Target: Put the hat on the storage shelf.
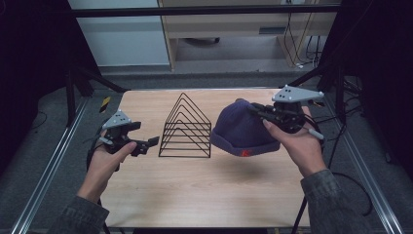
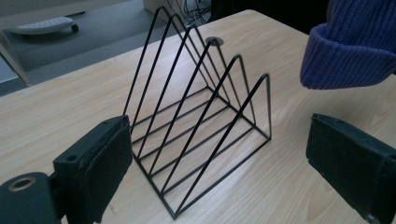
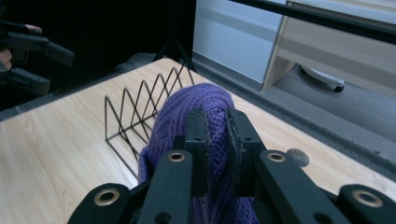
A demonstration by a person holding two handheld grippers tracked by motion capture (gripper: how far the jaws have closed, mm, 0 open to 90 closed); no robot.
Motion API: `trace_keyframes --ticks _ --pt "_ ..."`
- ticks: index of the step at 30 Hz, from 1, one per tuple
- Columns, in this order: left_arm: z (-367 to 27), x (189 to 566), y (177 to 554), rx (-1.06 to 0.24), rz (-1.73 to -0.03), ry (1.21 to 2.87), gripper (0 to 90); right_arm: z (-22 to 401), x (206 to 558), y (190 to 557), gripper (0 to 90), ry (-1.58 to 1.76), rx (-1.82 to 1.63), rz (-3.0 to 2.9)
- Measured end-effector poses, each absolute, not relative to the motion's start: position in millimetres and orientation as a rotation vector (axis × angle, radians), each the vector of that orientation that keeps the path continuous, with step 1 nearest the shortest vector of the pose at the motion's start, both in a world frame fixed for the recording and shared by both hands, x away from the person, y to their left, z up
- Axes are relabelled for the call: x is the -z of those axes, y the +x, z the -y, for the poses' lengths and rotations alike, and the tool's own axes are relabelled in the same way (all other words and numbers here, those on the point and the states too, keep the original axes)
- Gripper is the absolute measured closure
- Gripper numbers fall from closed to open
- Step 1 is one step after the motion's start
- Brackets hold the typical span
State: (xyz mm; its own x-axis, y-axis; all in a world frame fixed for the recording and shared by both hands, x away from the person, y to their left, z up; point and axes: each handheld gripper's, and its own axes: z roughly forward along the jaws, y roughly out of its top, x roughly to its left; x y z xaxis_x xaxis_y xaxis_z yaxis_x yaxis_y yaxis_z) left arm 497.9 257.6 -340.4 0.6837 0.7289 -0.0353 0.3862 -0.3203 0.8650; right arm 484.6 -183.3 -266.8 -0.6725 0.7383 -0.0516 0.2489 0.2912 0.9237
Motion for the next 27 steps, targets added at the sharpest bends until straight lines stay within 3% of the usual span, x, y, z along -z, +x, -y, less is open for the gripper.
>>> trace_keyframes --ticks 17,27 --pt "-242 306 505 -0.474 -0.818 1.945 9.6 146 200 512 80.3 0.832 -1.399 -2.051" --pt "-226 292 510 -0.476 -0.691 1.972 11.5 117 187 525 80.3 0.795 -1.438 -2.056"
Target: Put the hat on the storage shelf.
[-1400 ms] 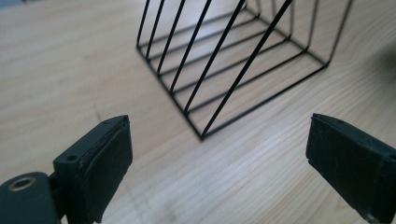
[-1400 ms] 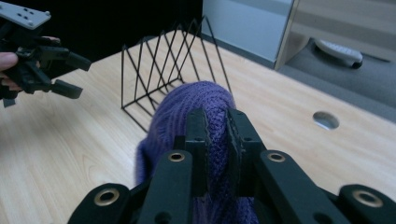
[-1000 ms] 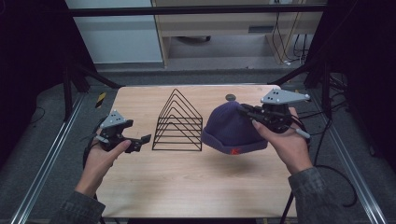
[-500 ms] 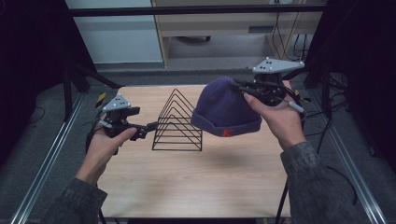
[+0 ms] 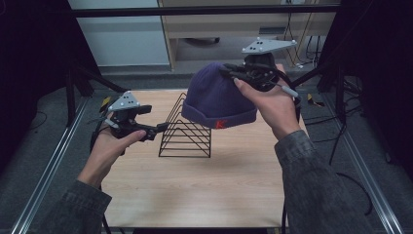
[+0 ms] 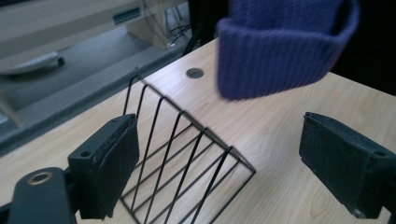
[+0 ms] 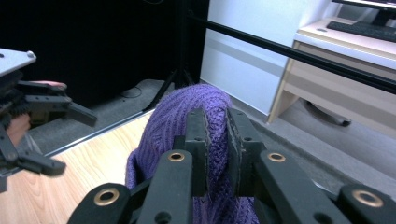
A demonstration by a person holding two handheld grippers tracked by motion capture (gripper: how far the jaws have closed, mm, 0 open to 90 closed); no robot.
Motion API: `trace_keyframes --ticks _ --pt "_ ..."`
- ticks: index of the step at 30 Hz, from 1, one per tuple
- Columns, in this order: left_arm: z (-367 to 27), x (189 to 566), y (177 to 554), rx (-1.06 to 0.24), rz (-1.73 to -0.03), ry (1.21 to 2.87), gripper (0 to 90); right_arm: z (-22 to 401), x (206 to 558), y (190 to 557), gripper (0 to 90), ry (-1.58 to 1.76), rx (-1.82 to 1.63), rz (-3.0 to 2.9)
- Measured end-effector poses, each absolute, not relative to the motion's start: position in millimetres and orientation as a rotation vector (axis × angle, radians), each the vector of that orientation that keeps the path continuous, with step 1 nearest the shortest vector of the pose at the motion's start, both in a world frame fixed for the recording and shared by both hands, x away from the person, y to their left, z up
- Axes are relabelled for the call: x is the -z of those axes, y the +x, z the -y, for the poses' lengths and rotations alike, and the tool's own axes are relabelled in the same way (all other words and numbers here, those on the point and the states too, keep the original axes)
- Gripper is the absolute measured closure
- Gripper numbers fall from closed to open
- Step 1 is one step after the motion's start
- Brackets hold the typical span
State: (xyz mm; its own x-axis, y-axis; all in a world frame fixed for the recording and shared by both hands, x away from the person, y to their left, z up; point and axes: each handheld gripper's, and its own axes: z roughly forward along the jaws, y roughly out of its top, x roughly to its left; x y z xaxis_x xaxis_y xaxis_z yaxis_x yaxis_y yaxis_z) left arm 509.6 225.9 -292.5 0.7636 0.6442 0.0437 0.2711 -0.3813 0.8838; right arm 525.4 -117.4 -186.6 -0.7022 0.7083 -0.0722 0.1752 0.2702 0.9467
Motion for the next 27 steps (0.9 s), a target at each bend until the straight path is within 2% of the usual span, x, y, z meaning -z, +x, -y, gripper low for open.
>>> trace_keyframes --ticks 9,16,20,24,27 --pt "-215 291 522 -0.459 -0.682 1.983 11.2 84 184 532 80.2 0.756 -1.483 -2.084" --pt "-211 295 530 -0.412 -0.683 1.99 16.0 68 185 533 80.2 0.727 -1.495 -2.11" --pt "-210 297 530 -0.407 -0.658 2.025 32.0 61 186 532 80.1 0.714 -1.49 -2.12" --pt "-213 294 528 -0.468 -0.672 2.02 63.2 61 187 535 80.1 0.724 -1.481 -2.119" --pt "-217 292 529 -0.502 -0.705 1.997 70.3 63 189 539 80.0 0.744 -1.48 -2.114"
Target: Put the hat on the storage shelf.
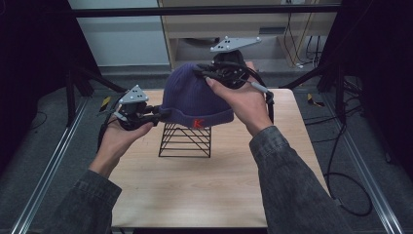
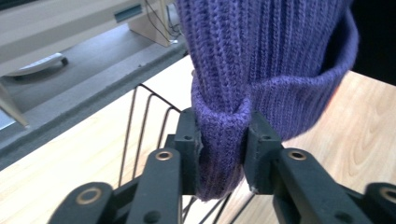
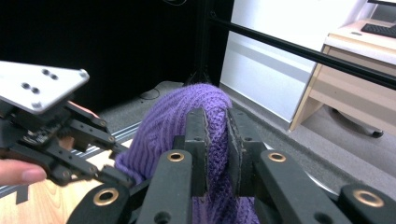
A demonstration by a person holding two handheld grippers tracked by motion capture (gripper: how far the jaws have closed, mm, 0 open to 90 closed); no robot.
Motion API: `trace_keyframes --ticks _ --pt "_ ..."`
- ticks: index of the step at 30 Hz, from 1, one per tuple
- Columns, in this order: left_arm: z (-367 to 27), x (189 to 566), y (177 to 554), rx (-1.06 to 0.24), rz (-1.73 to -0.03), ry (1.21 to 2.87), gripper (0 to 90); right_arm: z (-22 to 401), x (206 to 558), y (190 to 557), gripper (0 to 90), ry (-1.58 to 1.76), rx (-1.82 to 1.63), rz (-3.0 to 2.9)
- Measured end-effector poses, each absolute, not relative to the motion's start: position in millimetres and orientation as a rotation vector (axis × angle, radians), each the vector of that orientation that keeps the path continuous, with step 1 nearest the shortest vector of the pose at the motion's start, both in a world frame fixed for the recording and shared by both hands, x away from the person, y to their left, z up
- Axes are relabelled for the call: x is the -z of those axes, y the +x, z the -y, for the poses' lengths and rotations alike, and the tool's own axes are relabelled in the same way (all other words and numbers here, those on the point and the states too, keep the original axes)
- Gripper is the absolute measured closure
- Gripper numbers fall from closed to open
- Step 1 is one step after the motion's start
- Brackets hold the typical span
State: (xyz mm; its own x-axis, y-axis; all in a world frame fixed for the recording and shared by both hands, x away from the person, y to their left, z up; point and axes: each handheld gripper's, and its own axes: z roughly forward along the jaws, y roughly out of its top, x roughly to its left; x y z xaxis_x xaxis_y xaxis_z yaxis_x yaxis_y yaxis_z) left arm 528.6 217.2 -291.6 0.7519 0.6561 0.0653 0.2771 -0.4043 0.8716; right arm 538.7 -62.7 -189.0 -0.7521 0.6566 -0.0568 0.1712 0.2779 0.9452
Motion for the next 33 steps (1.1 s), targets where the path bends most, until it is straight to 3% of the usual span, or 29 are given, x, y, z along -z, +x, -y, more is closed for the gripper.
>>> trace_keyframes --ticks 16,33 --pt "-238 286 542 -0.56 -0.834 2.021 73.0 52 205 572 79.4 0.824 -1.399 -2.155" --pt "-250 319 546 -0.561 -0.892 2.041 72.5 32 231 577 79.0 0.796 -1.312 -2.235"
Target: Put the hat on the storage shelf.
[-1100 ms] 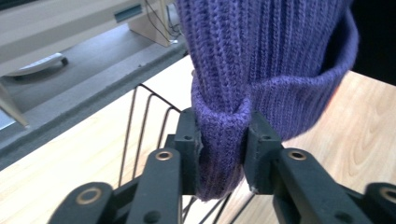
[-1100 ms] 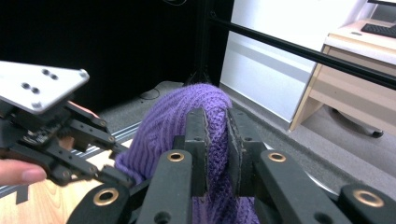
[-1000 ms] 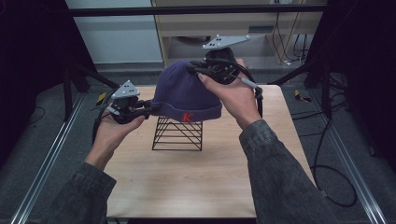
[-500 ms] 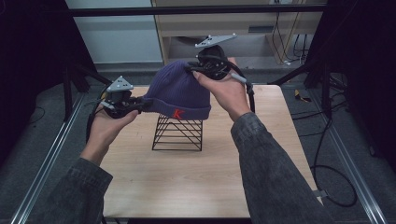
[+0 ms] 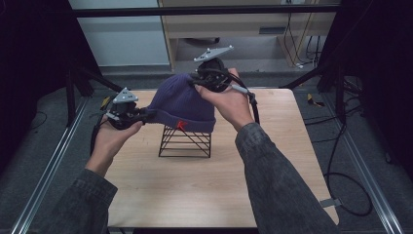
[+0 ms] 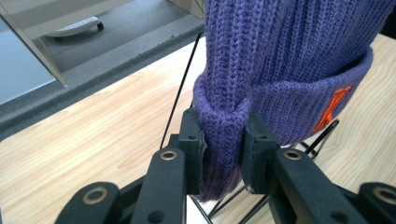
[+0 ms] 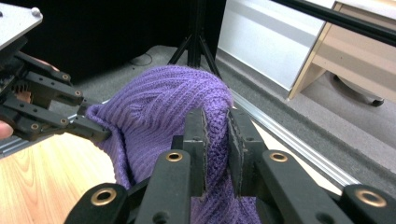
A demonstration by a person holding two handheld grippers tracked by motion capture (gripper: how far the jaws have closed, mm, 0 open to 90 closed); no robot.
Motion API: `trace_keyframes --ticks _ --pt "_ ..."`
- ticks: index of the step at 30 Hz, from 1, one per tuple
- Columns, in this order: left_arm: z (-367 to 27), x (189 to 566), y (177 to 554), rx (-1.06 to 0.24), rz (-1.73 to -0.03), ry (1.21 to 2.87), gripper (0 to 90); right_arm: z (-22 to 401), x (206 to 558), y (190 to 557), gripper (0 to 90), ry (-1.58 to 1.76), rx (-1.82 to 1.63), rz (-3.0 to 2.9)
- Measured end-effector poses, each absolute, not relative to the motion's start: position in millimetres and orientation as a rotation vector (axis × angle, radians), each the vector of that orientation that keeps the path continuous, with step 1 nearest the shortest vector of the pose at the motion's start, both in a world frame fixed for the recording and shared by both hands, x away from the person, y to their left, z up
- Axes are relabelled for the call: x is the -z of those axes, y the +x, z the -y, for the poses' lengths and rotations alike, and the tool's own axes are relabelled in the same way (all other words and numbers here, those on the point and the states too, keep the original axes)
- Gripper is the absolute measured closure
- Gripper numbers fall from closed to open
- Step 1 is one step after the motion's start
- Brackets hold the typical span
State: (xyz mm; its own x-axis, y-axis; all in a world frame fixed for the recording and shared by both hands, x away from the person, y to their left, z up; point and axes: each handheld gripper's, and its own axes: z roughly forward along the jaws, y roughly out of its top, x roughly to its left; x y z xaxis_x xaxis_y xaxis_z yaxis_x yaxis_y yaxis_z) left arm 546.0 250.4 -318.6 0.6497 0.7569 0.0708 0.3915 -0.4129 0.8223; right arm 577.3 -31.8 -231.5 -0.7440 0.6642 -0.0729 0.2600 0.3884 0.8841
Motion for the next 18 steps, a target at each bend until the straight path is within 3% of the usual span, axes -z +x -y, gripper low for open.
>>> trace_keyframes --ticks 18 --pt "-244 335 538 -0.545 -0.867 2.064 71.9 33 240 561 78.9 0.748 -1.271 -2.277"
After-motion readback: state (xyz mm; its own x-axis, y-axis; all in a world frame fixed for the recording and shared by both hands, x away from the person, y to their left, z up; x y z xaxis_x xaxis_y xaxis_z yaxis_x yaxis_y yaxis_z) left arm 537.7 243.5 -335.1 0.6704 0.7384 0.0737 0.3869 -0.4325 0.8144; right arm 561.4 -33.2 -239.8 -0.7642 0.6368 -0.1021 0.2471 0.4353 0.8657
